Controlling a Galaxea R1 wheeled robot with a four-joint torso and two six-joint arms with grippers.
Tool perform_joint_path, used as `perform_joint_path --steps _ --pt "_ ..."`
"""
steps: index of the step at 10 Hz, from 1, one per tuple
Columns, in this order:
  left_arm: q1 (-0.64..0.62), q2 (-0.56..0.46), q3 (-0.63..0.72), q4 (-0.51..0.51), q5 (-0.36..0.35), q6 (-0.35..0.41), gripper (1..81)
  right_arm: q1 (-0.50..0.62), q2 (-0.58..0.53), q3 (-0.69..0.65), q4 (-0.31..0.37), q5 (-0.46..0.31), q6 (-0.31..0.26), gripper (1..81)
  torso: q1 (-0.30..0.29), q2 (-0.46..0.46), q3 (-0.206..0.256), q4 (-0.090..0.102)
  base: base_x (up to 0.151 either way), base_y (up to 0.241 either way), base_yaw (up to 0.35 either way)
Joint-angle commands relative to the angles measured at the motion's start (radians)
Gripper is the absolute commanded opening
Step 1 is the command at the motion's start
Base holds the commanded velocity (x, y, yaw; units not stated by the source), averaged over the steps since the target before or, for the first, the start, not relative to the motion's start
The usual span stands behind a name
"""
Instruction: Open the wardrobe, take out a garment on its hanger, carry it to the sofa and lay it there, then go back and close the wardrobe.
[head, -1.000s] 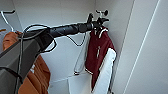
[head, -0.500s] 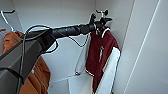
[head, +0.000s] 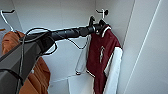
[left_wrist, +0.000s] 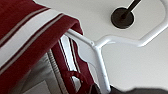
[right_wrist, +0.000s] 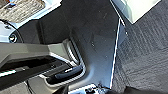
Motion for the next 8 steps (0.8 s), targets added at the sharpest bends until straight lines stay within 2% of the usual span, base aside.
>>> perform_joint_path --steps 1,4,5,6,7,8 --pt "-0.288 -0.019 0.017 0.051 -0.063 0.033 1.0 0.032 0.003 0.005 0.015 -0.054 -0.002 81.1 0.0 0.0 0.0 0.0 0.0 0.0 0.0" --pt "-0.372 -0.061 0.044 0.054 0.007 0.031 1.0 0.036 0.004 0.018 0.006 -0.046 -0.002 81.1 0.0 0.0 0.0 0.0 0.0 0.0 0.0" --pt "-0.383 -0.079 0.08 0.067 0.02 0.031 1.0 0.036 0.004 0.02 0.004 -0.046 -0.002 81.1 0.0 0.0 0.0 0.149 0.0 0.0 0.0" --pt "-0.383 -0.099 0.115 0.073 0.02 0.031 1.0 0.036 0.003 0.02 0.004 -0.044 -0.002 81.1 0.0 0.0 0.0 0.097 0.0 0.0 0.0" --pt "-0.383 -0.114 0.134 0.085 0.023 0.028 1.0 0.038 0.003 0.02 0.004 -0.044 -0.002 81.1 0.0 0.0 0.0 0.106 0.0 0.0 0.0" --pt "-0.383 -0.127 0.141 0.091 0.023 0.027 1.0 0.04 0.001 0.02 0.004 -0.044 -0.002 81.1 0.0 0.0 0.0 0.132 0.0 0.0 0.0"
